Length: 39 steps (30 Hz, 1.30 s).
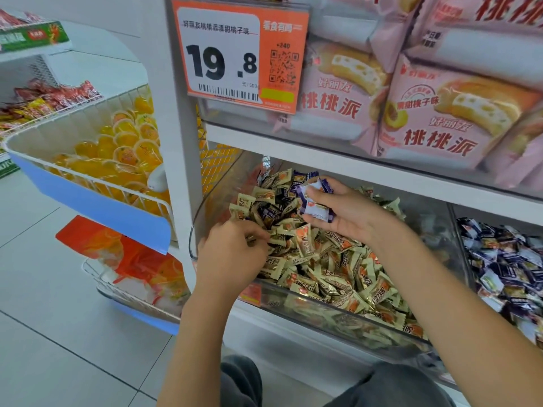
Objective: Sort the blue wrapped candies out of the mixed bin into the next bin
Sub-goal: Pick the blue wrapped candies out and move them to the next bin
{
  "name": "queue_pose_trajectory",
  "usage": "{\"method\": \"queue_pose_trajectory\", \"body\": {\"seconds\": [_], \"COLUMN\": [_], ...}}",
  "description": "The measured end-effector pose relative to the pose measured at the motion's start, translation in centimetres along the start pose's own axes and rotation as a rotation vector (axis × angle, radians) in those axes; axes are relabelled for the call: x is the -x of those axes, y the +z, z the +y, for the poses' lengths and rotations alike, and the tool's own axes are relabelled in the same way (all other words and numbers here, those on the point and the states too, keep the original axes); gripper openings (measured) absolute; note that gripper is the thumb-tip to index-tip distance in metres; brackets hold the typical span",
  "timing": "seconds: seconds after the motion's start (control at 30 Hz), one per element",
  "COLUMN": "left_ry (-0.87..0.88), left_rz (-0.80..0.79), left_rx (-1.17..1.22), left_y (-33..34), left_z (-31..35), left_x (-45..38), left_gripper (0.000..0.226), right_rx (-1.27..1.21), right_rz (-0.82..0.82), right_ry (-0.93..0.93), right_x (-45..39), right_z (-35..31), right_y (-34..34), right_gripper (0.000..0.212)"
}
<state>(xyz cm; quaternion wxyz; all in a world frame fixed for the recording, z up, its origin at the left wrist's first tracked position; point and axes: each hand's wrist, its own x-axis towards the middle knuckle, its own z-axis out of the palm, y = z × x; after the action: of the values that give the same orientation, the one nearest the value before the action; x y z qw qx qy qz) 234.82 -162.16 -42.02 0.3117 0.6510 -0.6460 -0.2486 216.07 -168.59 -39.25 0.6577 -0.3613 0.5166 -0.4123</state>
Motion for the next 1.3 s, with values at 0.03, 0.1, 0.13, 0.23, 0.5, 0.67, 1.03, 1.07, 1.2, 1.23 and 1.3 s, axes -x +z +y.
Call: {"method": "queue_pose_trajectory", "body": {"seconds": [0.03,0.1,0.13,0.23,0.5,0.67,1.03,1.07,1.2,1.23,1.3], "left_ry": [0.002,0.014,0.026,0.071,0.178,0.2,0.204,0.209,0.166,0.151,0.111], "left_rz": [0.012,0.031,0.041,0.066,0.027,0.086,0.029,0.044,0.082,0.086,0.084], "left_rx": [0.007,0.007,0.007,0.025,0.015,0.026,-0.096,-0.08,0.014,0.034,0.073], "left_y": [0.0,0.0,0.1,0.4,0.9,0.7,1.6,1.4,1.0,0.9,0.6], "left_z": [-0.1,-0.1,0.0,-0.1,0.2,0.7,0.2,0.4,1.2,1.1,0.8], "left_x": [-0.1,-0.2,-0.3,-0.3,0.6,2.0,3.8,4.0,4.3,4.3,4.1], "left_gripper": [0.025,0.024,0.024,0.022,0.025,0.023,0.025,0.024,0.023,0.024,0.026], "right_rx": [-0.052,-0.184,-0.243,-0.261,0.505,1.006,1.37,1.384,1.434,1.435,1.43], "right_rz": [-0.002,-0.003,0.011,0.067,0.73,0.664,0.362,0.426,0.828,0.844,0.679], "right_ry": [0.019,0.061,0.077,0.031,-0.468,-0.344,0.146,0.068,-0.612,-0.801,-1.006], "right_x": [0.0,0.1,0.4,2.8,16.3,19.5,14.8,15.2,17.1,16.9,14.9], "right_z": [-0.1,-0.1,-0.1,0.1,2.1,4.4,6.9,6.7,5.4,5.1,4.5], "right_y": [0.2,0.1,-0.1,-0.7,-8.9,-15.8,-18.9,-18.3,-12.3,-10.4,-6.7], "right_gripper": [0.012,0.019,0.023,0.024,0.017,0.034,0.052,0.052,0.035,0.03,0.022]}}
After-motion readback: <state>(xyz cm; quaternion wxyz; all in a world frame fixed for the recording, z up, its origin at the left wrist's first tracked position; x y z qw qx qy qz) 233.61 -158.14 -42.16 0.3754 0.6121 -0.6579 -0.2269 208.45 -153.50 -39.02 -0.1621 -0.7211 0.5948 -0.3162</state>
